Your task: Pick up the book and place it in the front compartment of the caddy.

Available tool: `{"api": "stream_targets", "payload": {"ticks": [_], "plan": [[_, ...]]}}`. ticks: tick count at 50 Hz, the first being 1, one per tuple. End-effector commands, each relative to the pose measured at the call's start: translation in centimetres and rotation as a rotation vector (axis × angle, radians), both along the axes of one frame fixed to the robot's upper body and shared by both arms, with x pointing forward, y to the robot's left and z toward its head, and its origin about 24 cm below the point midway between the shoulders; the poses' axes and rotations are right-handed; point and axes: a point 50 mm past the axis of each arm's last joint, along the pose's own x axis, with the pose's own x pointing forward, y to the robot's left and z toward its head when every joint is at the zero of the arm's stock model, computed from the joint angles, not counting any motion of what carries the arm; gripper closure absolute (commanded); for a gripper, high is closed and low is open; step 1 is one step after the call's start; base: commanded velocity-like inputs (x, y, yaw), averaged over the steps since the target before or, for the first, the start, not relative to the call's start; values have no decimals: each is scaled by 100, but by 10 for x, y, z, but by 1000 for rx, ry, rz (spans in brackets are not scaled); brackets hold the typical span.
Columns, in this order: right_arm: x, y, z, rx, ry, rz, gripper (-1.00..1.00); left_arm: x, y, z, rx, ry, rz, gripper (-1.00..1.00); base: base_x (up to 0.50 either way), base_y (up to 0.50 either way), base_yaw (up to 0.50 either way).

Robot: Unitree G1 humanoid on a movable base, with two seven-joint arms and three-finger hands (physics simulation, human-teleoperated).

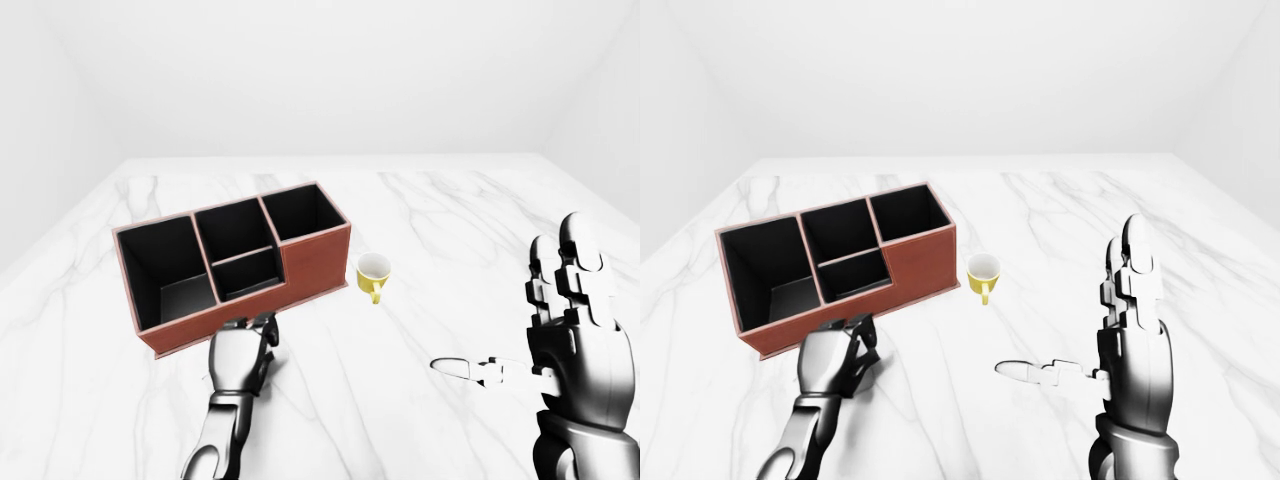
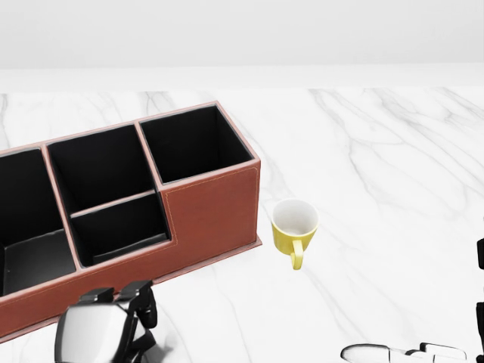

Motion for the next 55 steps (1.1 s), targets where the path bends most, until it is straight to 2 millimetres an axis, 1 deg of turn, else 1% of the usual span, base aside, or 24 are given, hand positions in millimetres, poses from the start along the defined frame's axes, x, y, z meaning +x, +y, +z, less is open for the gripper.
{"api": "stream_targets", "payload": {"ticks": [1, 2, 5, 9, 16, 19, 20, 21, 22, 23, 24, 26, 29, 33, 37, 38, 39, 42, 46, 47, 49, 50, 55], "plan": [[0, 0, 0, 2, 1, 1, -100, -33, 25, 11, -243, -21, 158, 100, 0, 0, 0], [0, 0, -1, 2, 2, 0, -100, -36, 27, 16, -275, -41, 173, 100, 0, 0, 0], [1, 0, -1, 2, 3, 1, -100, -41, 31, 20, -329, -58, 204, 100, 0, 0, 0], [1, 0, -1, 3, 5, 4, -100, -47, 36, 33, -408, -117, 250, 100, 0, 0, 0], [1, -2, -3, 10, 11, 0, -100, -45, 38, 49, -466, -206, 282, 100, 0, 0, 0], [1, -2, -4, 11, 15, 0, -100, -39, 37, 63, -506, -282, 280, 100, 0, 0, 0], [1, -2, -4, 11, 15, 0, -100, -39, 37, 64, -506, -283, 278, 100, 0, 0, 0], [1, -2, -4, 11, 17, 0, -100, -38, 35, 70, -519, -312, 272, 100, 0, 0, 0], [1, -2, -4, 12, 18, 0, -100, -37, 35, 70, -520, -314, 268, 100, 0, 0, 0], [1, -2, -4, 12, 18, -1, -100, -36, 33, 78, -562, -351, 259, 100, 0, 0, 0], [1, -2, -4, 12, 18, -1, -100, -36, 33, 79, -564, -353, 255, 100, 0, 0, 0], [1, -3, -4, 13, 18, -2, -100, -36, 30, 87, -577, -386, 229, 100, 0, 0, 0], [2, -3, -5, 14, 21, -2, -100, -32, 24, 97, -565, -430, 194, 100, 0, 0, 0], [2, -3, -5, 14, 23, -3, -100, -28, 19, 104, -569, -459, 159, 100, 0, 0, 0], [2, -4, -6, 15, 25, -4, -100, -25, 11, 121, -576, -530, 103, 100, 0, 0, 0], [2, -4, -6, 15, 25, -4, -100, -25, 11, 121, -576, -531, 100, 100, 0, 0, 0], [2, -4, -6, 17, 26, -7, -100, -26, 7, 132, -583, -577, 73, 100, 0, 0, 0], [2, -4, -6, 17, 27, -8, -100, -30, 4, 141, -596, -612, 46, 100, 0, 0, 0], [2, -4, -7, 17, 29, -6, -100, -31, 2, 149, -608, -632, 36, 100, 0, 0, 0], [2, -4, -7, 17, 30, -5, -100, -28, 1, 154, -608, -646, 36, 100, 0, 0, 0], [2, -4, -7, 18, 30, -6, -100, -26, 1, 156, -608, -649, 37, 100, 0, 0, 0], [2, -4, -6, 18, 28, -7, -100, -22, 0, 159, -601, -660, 40, 100, 0, 0, 0], [2, -4, -7, 18, 29, -8, -100, -13, -3, 163, -578, -671, 44, 100, 0, 0, 0]]}}
